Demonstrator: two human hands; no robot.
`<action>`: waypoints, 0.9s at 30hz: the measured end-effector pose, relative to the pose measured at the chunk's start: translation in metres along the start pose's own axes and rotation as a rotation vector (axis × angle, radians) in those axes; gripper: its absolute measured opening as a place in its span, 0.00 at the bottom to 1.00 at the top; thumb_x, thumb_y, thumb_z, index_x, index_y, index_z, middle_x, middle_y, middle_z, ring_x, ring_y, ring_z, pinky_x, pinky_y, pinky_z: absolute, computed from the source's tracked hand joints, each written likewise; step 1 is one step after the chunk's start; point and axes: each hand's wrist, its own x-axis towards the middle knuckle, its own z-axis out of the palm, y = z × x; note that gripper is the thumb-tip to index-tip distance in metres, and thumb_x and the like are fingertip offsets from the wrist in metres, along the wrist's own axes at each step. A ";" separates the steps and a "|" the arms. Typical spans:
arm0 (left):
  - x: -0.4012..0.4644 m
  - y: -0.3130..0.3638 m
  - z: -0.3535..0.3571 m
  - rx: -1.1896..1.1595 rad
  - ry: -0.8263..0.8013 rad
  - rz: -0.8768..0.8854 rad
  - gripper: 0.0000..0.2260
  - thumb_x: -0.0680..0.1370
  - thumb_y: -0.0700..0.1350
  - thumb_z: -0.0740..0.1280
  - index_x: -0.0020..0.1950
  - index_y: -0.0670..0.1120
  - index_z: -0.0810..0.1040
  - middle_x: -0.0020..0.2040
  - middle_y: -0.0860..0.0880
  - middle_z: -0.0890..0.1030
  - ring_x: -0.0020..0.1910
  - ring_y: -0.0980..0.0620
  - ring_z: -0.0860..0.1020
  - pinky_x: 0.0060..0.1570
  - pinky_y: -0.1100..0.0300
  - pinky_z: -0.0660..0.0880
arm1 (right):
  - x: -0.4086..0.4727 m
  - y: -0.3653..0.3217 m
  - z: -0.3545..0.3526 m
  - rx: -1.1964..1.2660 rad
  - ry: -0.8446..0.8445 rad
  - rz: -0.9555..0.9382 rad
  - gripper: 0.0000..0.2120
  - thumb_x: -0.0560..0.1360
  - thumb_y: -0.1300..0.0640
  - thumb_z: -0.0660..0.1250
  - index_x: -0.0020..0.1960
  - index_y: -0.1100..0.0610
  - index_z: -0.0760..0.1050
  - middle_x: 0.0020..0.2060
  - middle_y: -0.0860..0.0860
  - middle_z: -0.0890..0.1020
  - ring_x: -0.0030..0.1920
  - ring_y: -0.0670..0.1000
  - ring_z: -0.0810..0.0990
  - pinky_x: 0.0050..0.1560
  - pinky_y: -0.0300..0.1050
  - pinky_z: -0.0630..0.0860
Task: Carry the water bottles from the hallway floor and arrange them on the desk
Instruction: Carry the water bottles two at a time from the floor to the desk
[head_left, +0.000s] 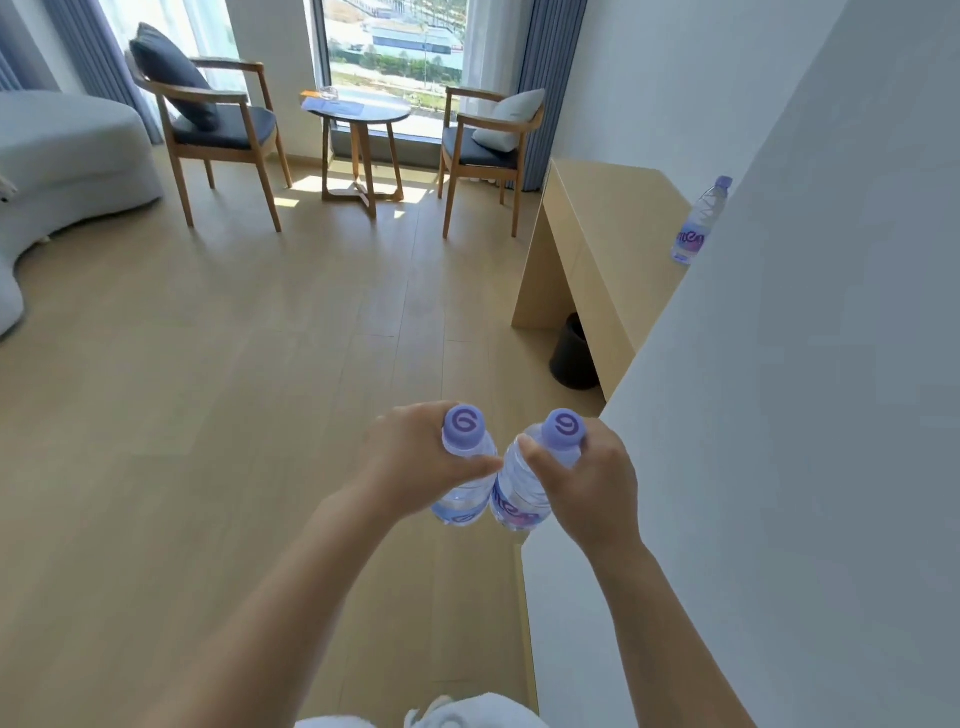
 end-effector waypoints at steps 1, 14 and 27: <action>0.016 0.000 0.001 -0.004 -0.003 0.002 0.17 0.64 0.57 0.73 0.28 0.52 0.66 0.23 0.56 0.68 0.26 0.57 0.65 0.29 0.64 0.62 | 0.014 0.002 0.003 -0.001 -0.002 0.000 0.12 0.70 0.48 0.71 0.45 0.56 0.77 0.36 0.49 0.77 0.41 0.50 0.77 0.40 0.47 0.77; 0.247 -0.024 0.032 -0.063 -0.177 0.132 0.12 0.64 0.58 0.72 0.29 0.60 0.69 0.24 0.60 0.70 0.26 0.55 0.63 0.29 0.64 0.61 | 0.194 0.052 0.061 -0.042 0.117 0.188 0.10 0.71 0.48 0.70 0.44 0.55 0.77 0.34 0.47 0.76 0.39 0.51 0.78 0.38 0.47 0.79; 0.479 0.002 0.049 0.040 -0.442 0.392 0.11 0.64 0.58 0.70 0.32 0.55 0.71 0.25 0.58 0.70 0.27 0.57 0.67 0.29 0.66 0.62 | 0.356 0.083 0.091 -0.083 0.469 0.414 0.11 0.71 0.49 0.70 0.43 0.57 0.77 0.39 0.51 0.79 0.42 0.52 0.77 0.41 0.46 0.74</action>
